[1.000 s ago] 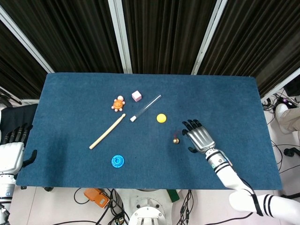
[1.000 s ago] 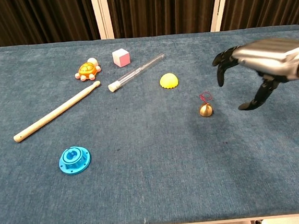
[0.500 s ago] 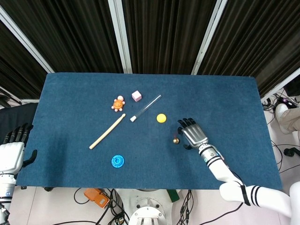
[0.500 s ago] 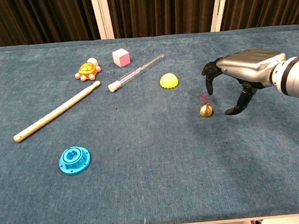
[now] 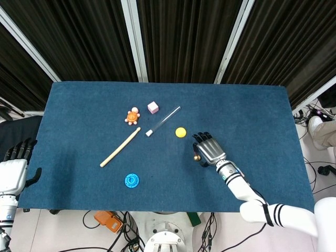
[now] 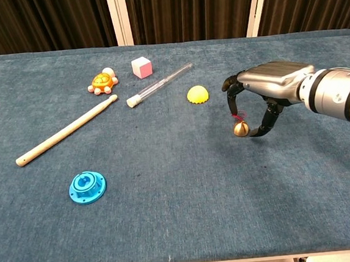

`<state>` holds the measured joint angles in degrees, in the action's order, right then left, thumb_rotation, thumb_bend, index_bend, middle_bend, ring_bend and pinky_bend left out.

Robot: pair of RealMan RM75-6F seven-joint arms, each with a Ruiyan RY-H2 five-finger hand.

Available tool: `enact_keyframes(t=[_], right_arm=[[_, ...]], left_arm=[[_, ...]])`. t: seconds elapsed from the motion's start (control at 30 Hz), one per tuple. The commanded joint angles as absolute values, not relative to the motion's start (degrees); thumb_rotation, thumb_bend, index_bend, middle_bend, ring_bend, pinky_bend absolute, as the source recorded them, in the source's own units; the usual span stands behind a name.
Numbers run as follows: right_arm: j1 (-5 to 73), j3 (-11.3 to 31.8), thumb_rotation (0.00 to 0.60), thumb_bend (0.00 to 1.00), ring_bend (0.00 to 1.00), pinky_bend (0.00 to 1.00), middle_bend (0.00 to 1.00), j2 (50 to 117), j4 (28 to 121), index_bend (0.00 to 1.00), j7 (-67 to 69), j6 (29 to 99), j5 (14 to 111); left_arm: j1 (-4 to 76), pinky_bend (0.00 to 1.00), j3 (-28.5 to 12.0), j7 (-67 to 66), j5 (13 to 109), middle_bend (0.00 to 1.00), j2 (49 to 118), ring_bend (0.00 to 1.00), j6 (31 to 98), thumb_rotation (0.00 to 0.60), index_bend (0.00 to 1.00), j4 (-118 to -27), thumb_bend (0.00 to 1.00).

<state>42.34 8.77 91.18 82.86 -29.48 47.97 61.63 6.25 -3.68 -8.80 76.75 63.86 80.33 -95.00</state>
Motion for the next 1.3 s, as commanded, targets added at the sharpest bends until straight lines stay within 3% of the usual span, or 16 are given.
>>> enact_keyframes(t=[0.03, 0.4, 0.67, 1.03, 1.3], right_arm=[[42.84, 8.60, 0.600, 0.32, 0.14, 0.15, 0.17, 91.69, 82.35, 0.51, -29.55, 47.79, 61.20], [44.14, 7.70, 0.600, 0.33, 0.14, 0.15, 0.17, 92.92, 80.59, 0.58, -29.52, 47.66, 60.24], [44.48, 8.57, 0.600, 0.45, 0.14, 0.15, 0.17, 91.94, 81.74, 0.65, -27.28, 48.69, 60.68], [42.92, 14.11, 0.600, 0.46, 0.14, 0.15, 0.17, 83.97, 92.02, 0.66, -21.42, 57.50, 66.00], [40.61, 15.39, 0.600, 0.46, 0.15, 0.15, 0.17, 77.48, 99.42, 0.66, -20.09, 62.15, 68.41]], left_arm=[[6.25, 0.10, -3.67, -8.79, 76.78, 0.00, 63.84, 0.02, 80.32, 0.600, 0.06, -94.98, 0.37], [6.27, 0.10, -3.73, -8.80, 76.45, 0.00, 63.77, 0.02, 80.18, 0.600, 0.06, -95.08, 0.37], [6.21, 0.10, -3.88, -8.37, 76.21, 0.00, 63.70, 0.02, 80.22, 0.600, 0.06, -95.19, 0.37], [6.20, 0.10, -3.80, -8.66, 76.17, 0.00, 63.72, 0.02, 80.20, 0.600, 0.06, -95.34, 0.37], [6.18, 0.10, -3.72, -9.02, 76.29, 0.00, 63.80, 0.02, 80.32, 0.600, 0.05, -95.48, 0.37]])
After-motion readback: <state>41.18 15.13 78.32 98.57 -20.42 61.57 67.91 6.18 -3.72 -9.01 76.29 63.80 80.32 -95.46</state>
